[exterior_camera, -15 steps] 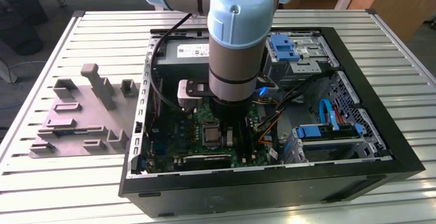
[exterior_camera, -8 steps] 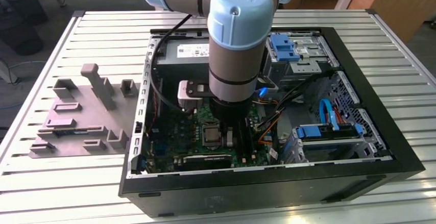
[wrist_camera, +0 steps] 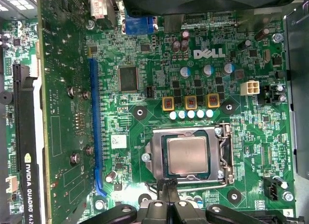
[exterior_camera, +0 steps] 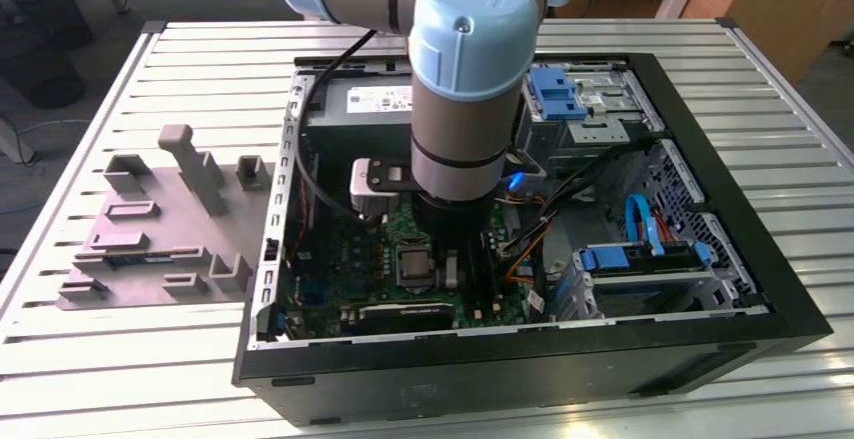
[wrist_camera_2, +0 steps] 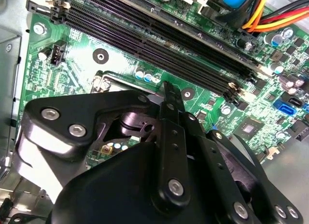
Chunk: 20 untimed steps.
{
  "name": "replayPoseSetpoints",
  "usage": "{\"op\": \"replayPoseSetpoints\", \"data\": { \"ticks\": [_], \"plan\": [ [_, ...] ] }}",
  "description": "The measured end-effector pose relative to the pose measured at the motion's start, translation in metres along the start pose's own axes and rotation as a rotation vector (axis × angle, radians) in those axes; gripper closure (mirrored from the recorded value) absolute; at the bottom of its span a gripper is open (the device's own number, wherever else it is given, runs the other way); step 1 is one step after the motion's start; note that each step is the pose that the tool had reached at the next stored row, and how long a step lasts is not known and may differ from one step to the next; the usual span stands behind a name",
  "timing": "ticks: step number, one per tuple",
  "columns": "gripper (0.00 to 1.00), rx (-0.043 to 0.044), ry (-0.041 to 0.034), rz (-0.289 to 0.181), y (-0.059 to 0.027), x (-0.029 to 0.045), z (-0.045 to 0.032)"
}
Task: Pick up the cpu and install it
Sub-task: 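Install the first cpu locking lever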
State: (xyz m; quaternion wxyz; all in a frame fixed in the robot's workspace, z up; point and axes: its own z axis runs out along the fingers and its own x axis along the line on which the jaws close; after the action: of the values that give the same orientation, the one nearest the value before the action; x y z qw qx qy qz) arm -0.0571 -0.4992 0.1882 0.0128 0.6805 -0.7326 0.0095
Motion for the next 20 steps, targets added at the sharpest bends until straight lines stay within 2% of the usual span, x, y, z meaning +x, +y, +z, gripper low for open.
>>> {"op": "replayPoseSetpoints", "data": {
  "ticks": [11,20],
  "plan": [
    [0.89,-0.0004,-0.0085,0.000,0.0007,0.0000,0.0036],
    [0.89,-0.0007,-0.0100,0.000,0.0025,0.0002,-0.0021]
  ]
}}
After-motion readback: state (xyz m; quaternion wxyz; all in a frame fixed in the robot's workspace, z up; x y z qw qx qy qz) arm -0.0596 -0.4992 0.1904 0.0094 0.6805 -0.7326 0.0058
